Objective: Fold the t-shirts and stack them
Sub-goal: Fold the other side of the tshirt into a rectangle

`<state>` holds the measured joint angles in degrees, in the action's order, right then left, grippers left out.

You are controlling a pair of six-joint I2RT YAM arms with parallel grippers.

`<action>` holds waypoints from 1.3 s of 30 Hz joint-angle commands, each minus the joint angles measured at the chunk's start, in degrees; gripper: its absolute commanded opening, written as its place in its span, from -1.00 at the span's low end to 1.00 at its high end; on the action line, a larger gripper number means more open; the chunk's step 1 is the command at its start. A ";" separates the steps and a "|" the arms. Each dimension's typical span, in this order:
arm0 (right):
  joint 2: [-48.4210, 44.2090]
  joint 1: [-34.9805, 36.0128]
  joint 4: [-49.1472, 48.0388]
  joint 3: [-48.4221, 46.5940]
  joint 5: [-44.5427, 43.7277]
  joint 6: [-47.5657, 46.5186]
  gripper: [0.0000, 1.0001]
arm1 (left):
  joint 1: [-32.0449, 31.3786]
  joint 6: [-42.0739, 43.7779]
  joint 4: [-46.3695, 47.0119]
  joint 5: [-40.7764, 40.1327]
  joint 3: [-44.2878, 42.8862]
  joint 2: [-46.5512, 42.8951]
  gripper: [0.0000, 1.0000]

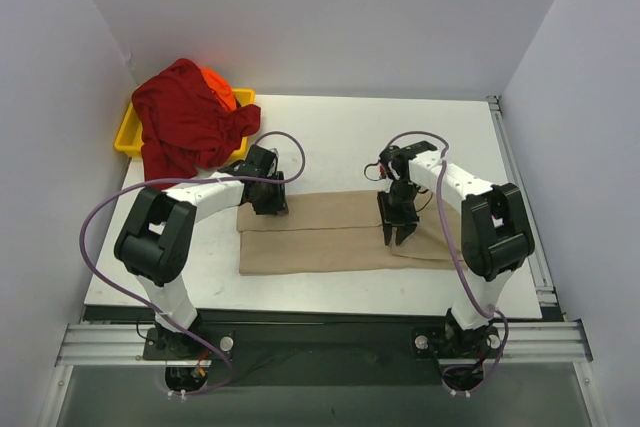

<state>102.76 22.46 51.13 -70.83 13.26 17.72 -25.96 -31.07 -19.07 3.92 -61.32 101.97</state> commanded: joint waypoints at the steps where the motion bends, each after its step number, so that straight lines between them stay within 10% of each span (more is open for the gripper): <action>1: -0.90 -0.13 4.32 -2.82 1.25 -0.32 -0.42 | -0.24 -0.31 -0.35 -0.23 0.94 -1.87 -0.05; 23: 5.61 -0.13 -1.47 2.63 -4.82 -0.31 -0.36 | -0.24 -0.31 0.09 -0.14 1.38 -2.04 -0.04; 39: 2.45 -0.13 1.07 1.22 -1.57 0.04 -1.00 | -0.24 -0.40 0.26 -0.06 2.52 -2.75 -0.04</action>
<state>108.42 22.44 47.31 -68.31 9.96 17.78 -25.96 -31.11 -18.55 3.92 -59.64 100.73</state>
